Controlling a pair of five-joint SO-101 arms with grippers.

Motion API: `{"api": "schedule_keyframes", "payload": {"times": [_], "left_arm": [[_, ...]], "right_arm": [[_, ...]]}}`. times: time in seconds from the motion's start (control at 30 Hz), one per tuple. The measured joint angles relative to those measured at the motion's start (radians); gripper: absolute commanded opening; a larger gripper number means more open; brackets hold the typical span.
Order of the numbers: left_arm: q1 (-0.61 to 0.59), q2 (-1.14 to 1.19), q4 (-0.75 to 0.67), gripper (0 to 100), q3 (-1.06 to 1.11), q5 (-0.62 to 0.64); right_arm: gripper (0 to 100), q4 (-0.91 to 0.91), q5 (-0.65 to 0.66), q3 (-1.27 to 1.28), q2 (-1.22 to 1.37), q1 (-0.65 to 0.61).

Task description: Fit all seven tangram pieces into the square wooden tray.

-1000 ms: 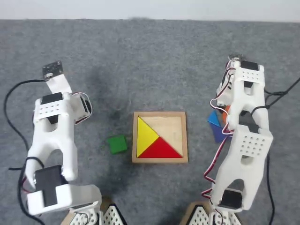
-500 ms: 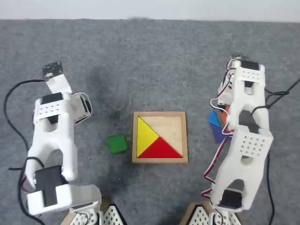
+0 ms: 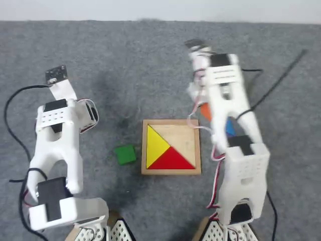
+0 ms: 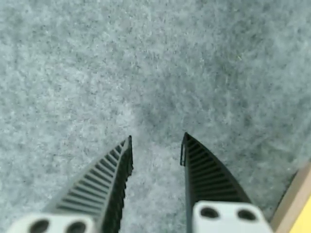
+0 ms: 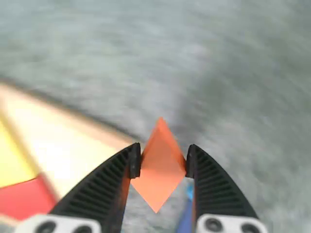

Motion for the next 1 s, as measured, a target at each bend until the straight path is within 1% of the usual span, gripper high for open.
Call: {"api": "schedule_keyframes", "payload": {"times": [0.17, 0.27, 0.57, 0.9, 1.0], "left_arm": [[0.0, 0.0, 0.0, 15, 0.0, 0.0], [0.0, 0.0, 0.0, 15, 0.0, 0.0], [0.0, 0.0, 0.0, 15, 0.0, 0.0], [0.0, 0.0, 0.0, 15, 0.0, 0.0], [0.0, 0.0, 0.0, 15, 0.0, 0.0]], "right_arm": [[12.2, 0.0, 0.107, 0.0, 0.0, -0.19], [12.2, 0.0, 0.16, 0.0, 0.014, -0.247], [12.2, 0.0, 0.19, 0.0, 0.126, -0.305], [13.0, -0.037, 0.21, 0.068, 0.117, -0.319], [19.1, -0.057, 0.212, 0.092, 0.106, -0.319]]}}
